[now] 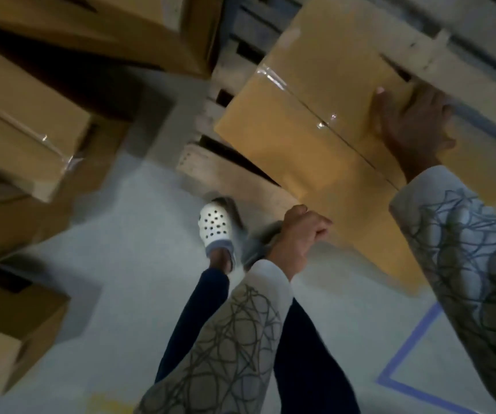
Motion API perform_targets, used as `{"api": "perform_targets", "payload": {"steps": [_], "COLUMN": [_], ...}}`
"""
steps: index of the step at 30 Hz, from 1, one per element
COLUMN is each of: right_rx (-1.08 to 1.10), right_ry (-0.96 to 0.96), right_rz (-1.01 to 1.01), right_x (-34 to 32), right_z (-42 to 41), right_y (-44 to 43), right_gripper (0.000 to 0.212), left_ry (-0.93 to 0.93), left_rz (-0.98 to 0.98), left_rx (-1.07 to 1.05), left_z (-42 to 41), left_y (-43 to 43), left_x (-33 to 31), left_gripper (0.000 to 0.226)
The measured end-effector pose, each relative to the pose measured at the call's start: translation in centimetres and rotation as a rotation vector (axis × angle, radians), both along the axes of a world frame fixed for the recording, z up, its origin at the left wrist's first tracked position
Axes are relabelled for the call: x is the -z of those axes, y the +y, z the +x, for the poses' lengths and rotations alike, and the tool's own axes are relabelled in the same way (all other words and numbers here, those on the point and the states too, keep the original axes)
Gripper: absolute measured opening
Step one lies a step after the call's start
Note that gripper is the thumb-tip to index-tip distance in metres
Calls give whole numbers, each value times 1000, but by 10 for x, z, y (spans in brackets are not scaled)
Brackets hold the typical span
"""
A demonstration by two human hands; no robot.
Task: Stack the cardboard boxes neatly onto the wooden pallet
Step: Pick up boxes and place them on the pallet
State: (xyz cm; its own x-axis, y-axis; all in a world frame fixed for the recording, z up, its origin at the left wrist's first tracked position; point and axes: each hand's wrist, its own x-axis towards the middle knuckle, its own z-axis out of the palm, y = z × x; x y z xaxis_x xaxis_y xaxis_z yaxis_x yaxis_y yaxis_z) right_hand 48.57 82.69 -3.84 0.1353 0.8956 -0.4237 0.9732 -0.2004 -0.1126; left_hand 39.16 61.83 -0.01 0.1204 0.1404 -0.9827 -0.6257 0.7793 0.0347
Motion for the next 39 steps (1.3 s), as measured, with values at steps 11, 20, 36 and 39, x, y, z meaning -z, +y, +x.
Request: {"api": "perform_targets", "payload": {"steps": [11,20,36,39], "right_rx": [-146,-471,-491,-483], "right_ry": [10,46,26,14], "right_rz": [15,-107,-150,-142], "right_x": [23,9,4,4], "right_z": [-55,-91,-112,-110], "right_y": [-27,-61,-87,-83], "right_gripper": [90,85,82,83], "left_ry": [19,135,185,203], "left_rz": [155,170,107,127], "left_rx": [-375,-619,-599,-512], "left_z": [-39,-29,-43,-53], "left_y": [-37,-88,-110,-107], "left_x": [23,32,18,25], "left_gripper": [49,58,80,71]}}
